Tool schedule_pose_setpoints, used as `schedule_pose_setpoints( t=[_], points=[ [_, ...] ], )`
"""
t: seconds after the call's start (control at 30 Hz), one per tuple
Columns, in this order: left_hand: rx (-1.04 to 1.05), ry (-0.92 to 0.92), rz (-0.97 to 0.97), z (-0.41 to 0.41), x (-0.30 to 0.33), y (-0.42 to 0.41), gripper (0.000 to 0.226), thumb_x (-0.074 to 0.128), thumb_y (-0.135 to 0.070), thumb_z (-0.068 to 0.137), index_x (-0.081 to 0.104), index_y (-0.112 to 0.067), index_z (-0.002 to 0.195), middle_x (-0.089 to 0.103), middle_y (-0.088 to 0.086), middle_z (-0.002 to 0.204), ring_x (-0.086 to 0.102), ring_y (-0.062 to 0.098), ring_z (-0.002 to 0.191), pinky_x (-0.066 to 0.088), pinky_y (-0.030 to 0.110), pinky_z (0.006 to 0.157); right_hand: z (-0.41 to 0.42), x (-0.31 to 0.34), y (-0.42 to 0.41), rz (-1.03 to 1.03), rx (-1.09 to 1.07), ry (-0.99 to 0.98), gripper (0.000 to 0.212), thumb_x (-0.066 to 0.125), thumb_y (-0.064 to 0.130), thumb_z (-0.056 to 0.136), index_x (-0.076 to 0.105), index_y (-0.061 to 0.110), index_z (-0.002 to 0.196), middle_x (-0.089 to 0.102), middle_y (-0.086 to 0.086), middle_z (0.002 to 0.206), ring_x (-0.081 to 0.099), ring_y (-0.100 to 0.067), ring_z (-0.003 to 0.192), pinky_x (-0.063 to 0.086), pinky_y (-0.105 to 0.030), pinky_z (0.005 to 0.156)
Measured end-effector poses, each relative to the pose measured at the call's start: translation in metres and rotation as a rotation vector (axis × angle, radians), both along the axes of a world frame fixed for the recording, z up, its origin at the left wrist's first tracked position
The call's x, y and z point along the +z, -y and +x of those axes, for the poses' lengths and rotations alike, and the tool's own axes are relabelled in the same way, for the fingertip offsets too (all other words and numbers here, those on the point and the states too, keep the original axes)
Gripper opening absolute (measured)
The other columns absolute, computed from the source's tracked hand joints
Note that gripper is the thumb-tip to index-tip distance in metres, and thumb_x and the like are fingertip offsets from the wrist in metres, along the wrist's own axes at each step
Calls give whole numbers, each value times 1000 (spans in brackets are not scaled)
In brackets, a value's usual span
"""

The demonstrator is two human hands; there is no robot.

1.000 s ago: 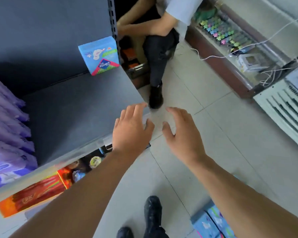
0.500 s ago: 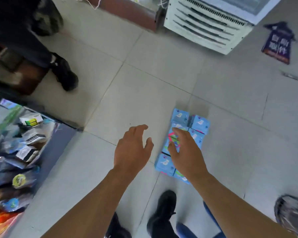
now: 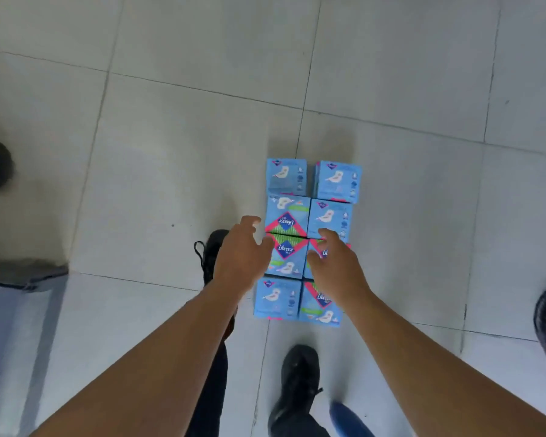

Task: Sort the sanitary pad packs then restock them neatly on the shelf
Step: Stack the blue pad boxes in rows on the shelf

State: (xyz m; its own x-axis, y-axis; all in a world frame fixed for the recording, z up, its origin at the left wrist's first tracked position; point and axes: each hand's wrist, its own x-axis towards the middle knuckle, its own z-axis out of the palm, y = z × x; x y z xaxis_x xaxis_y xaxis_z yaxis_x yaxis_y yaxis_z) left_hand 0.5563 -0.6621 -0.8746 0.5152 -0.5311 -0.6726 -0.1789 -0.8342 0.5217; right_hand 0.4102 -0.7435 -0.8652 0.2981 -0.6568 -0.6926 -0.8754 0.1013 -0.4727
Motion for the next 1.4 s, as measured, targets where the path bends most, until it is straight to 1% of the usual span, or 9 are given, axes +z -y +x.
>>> schedule_pose_setpoints(
  t=[0.3,0.4,0.53,0.67,0.77,0.9,1.07,1.3,1.4],
  points=[
    [-65,-181,136,18,-195,69,48,50,-23,99,36,-7,142,46,11,142,43,25,131,34,20,86,41,-186,49,123,-176,-51,56,52,21,96,32,18,148,44,-5,145,54,-20,111,41,-26,69],
    [-5,-233,84,15,-221,69,34,53,-21,96,46,-17,129,58,0,117,59,20,106,37,14,63,46,-211,52,134,-250,-26,43,53,19,91,45,15,133,56,-7,126,58,-19,91,41,-25,59],
    [114,-244,-66,26,-208,65,50,60,-21,92,36,-31,136,62,-7,114,62,12,93,47,24,74,53,-211,49,156,-444,73,16,51,8,89,52,16,103,48,-1,84,42,-8,54,30,-13,39],
    [104,-278,-163,58,-165,70,47,64,-26,82,55,-29,128,65,-6,103,63,9,84,49,22,76,67,-174,53,274,-402,81,28,49,11,95,53,12,123,56,-1,105,55,-10,77,39,-18,60],
    [101,-294,-222,87,-116,71,43,63,-32,79,62,-30,122,70,-5,109,66,13,99,51,36,95,88,-123,66,17,-256,105,42,58,18,93,45,15,133,50,-4,131,52,-20,115,41,-27,86],
    [113,-339,-286,124,-24,67,45,72,-4,82,58,-26,120,70,9,97,64,15,80,53,29,77,123,-39,83,-118,250,284,65,67,22,87,36,28,145,34,-2,146,34,-16,135,30,-30,110],
    [234,-325,-423,159,106,26,50,73,-1,82,52,-18,124,69,14,95,64,5,61,48,15,53,163,76,84,-129,571,361,51,71,23,86,54,23,135,41,-5,124,49,-12,113,27,-1,89],
    [797,146,-720,179,239,-98,39,70,-37,83,55,-31,119,65,-10,111,62,4,103,51,30,92,234,211,-5,-100,651,551,22,67,29,89,54,28,107,64,8,99,65,-17,83,45,-27,70],
    [1111,356,-809,186,270,-179,37,59,-38,82,57,-24,117,61,-14,104,58,-2,96,45,24,93,268,247,-63,-49,580,656,15,65,32,91,53,33,99,64,12,94,65,-12,79,52,-33,71]
  ],
)
